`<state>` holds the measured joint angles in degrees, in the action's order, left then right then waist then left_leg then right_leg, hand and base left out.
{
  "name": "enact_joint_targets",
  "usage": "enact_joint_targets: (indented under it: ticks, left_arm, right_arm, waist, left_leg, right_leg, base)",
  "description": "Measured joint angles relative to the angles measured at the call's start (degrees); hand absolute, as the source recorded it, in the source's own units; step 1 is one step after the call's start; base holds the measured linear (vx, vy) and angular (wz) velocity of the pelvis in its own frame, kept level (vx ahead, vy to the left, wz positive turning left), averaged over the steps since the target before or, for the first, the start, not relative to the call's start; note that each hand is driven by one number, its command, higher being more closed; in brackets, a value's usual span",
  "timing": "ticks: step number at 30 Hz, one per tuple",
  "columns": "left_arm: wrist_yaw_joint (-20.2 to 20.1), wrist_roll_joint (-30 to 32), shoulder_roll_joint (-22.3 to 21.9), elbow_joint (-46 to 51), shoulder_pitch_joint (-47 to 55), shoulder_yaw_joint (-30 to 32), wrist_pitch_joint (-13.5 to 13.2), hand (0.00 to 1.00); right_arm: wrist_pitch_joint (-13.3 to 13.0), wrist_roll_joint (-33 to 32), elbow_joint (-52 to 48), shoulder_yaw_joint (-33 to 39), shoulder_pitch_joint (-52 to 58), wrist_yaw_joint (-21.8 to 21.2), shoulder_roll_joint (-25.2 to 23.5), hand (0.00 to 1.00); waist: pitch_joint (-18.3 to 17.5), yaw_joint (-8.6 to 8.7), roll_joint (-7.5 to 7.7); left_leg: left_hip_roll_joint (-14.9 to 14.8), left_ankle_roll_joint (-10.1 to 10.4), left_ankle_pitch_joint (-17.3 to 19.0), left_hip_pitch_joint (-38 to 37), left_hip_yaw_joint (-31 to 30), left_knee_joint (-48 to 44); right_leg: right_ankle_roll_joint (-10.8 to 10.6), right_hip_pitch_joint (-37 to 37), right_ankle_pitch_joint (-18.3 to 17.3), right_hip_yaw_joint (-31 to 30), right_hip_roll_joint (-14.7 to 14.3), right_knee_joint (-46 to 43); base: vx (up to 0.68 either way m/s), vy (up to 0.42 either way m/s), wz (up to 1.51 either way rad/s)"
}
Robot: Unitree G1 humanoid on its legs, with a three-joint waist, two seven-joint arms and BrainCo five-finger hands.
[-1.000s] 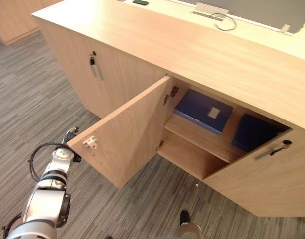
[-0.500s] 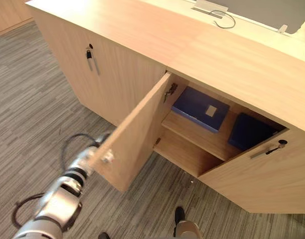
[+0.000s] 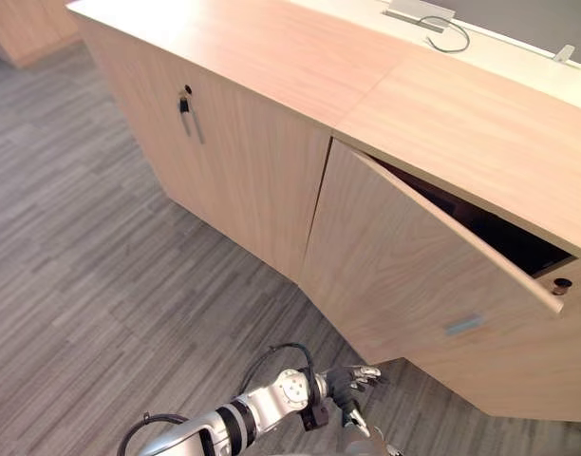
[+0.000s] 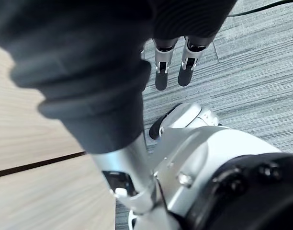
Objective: Walk over to the cabinet, pick up the folder, carry it to the office cabinet, place the folder inside the office cabinet, then close the office cabinet door
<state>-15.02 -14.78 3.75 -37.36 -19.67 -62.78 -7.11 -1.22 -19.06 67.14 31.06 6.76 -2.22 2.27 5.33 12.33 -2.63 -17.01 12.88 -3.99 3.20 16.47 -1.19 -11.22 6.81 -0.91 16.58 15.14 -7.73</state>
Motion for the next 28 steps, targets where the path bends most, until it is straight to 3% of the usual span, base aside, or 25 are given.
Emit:
enact_joint_targets:
  ticks: [3,5,7,8,11,12,13,15,16,18,20,22,24,28]
  left_arm:
    - [-0.3,-0.6,-3.2,0.0,1.5,-0.7,0.1,0.00]
    - [-0.2,-0.3,-4.5,-0.4,2.5,-0.5,0.0,0.00]
    - [0.9,1.8,-4.3,-2.7,2.8,4.0,0.0,0.00]
    - [2.4,3.3,-4.2,-4.5,3.4,9.1,0.0,0.00]
    - [5.7,5.4,-3.8,-9.3,4.7,20.3,-0.1,0.00]
    - [7.4,5.7,-3.5,-12.4,5.6,26.5,-0.1,0.00]
    - [8.8,6.2,-3.0,-15.2,7.0,33.0,0.0,0.00]
    - [10.5,6.4,-0.6,-17.9,9.9,40.4,0.5,0.00]
    - [11.4,6.6,1.2,-18.7,12.0,44.7,0.9,0.00]
    - [12.2,6.5,3.0,-19.5,14.5,51.2,1.4,0.00]
    - [13.0,6.1,3.5,-19.4,17.5,61.1,1.5,0.00]
    - [14.2,6.4,2.9,-19.4,20.7,67.4,1.0,0.00]
    - [15.2,6.8,2.1,-19.8,23.4,71.4,0.9,0.00]
    - [14.7,5.6,-1.3,-22.9,25.5,76.9,1.0,0.00]
  right_arm:
    - [0.0,0.3,0.0,-1.4,0.0,0.0,2.4,0.00]
    - [0.0,0.4,0.2,-2.1,-0.1,0.2,3.5,0.00]
    - [0.0,0.4,0.3,-3.7,-0.6,0.2,4.2,0.00]
    - [0.0,0.2,0.4,-4.3,-0.6,0.4,4.4,0.00]
    - [0.1,0.0,1.1,-6.4,-0.8,0.7,4.6,0.00]
    - [0.1,0.0,1.1,-6.8,-1.4,0.7,4.5,0.00]
    - [0.1,0.0,1.2,-8.3,-2.4,0.8,4.8,0.00]
    - [0.1,0.0,1.1,-9.3,-3.7,0.8,4.7,0.00]
    - [0.0,0.0,0.6,-10.4,-4.0,0.8,4.5,0.00]
    - [-0.1,-0.1,-1.7,-12.7,-3.0,1.1,3.0,0.00]
    - [0.0,0.4,-2.6,-15.4,-2.5,1.2,3.3,0.00]
    - [-0.2,1.3,-3.6,-16.9,-2.5,1.2,3.1,0.00]
    - [-0.4,1.9,-3.9,-17.8,-2.5,1.1,2.8,0.00]
    - [-0.9,2.1,-3.8,-17.7,-2.1,1.0,1.8,0.00]
  waist:
    - [0.5,0.25,-2.19]
    - [0.7,-0.15,-1.86]
    - [1.0,-1.06,-1.57]
    - [1.0,-1.48,-1.54]
    - [1.1,-3.15,-1.41]
    - [1.5,-4.41,-0.85]
    - [2.2,-5.76,-0.23]
    - [3.3,-6.46,0.22]
    - [4.4,-7.33,-0.08]
    - [5.1,-8.45,1.13]
    - [5.1,-9.93,1.74]
    - [4.4,-9.94,2.02]
    - [2.9,-10.42,2.69]
    - [0.5,-10.49,2.62]
  left_leg:
    - [-1.0,-1.7,1.1,3.3,-2.2,-5.3]
    - [-0.8,-8.0,1.4,3.7,-1.8,-9.0]
    - [0.0,-11.2,-1.4,3.8,-2.2,-11.3]
    - [0.7,-11.6,-3.7,3.9,-3.8,-12.1]
    - [0.8,-11.4,-4.8,5.3,-7.5,-17.3]
    - [2.8,-8.3,-0.3,6.7,-11.2,-21.9]
    - [8.1,-7.4,7.3,6.8,-16.3,-25.2]
    - [15.6,-7.7,14.9,6.7,-21.7,-24.6]
    - [17.8,-9.3,16.1,5.3,-23.8,-21.1]
    - [18.6,-8.8,16.4,3.8,-22.7,-20.0]
    - [18.6,-9.2,16.1,3.2,-21.7,-20.0]
    - [18.7,-10.0,16.2,1.4,-20.9,-18.5]
    - [18.2,-10.7,15.8,-0.8,-19.6,-15.3]
    - [16.6,-10.9,15.4,-4.8,-18.0,-11.4]
  right_leg:
    - [-0.1,1.6,-4.3,1.4,0.6,-5.7]
    - [0.4,2.4,-6.7,0.6,1.4,-9.2]
    - [0.5,2.4,-6.8,-2.5,1.3,-8.9]
    - [0.9,2.3,-6.5,-4.9,1.0,-8.1]
    - [2.5,2.0,-5.5,-7.9,-0.2,-6.5]
    - [3.6,1.8,-4.8,-11.0,-0.6,-5.6]
    - [4.8,1.9,-4.0,-14.7,-0.6,-4.8]
    - [4.4,1.4,-3.7,-18.2,-1.5,-4.7]
    - [3.3,0.8,-3.6,-20.2,-3.1,-4.9]
    - [3.3,0.0,-3.0,-21.6,-3.8,-4.0]
    - [3.7,0.1,-3.0,-21.1,-6.4,-4.7]
    - [4.5,-1.6,-2.5,-21.4,-6.2,-2.6]
    - [5.2,-2.7,-1.9,-21.6,-6.5,-0.4]
    - [5.9,-5.9,-0.7,-21.9,-7.8,3.5]
  base:
    - [-0.13,-0.047,0.33]
    - [-0.15,-0.047,0.01]
    - [-0.09,-0.062,-0.36]
    - [-0.07,-0.082,-0.43]
    - [-0.06,-0.086,-0.54]
    - [0.01,0.065,-0.95]
    - [0.02,0.129,-1.08]
    - [0.03,0.240,-1.04]
    - [0.03,0.249,-0.99]
    - [0.05,0.165,-0.50]
    - [0.13,0.102,-0.28]
    - [0.12,0.112,-0.25]
    - [0.09,0.042,-0.31]
    - [0.10,-0.021,-0.23]
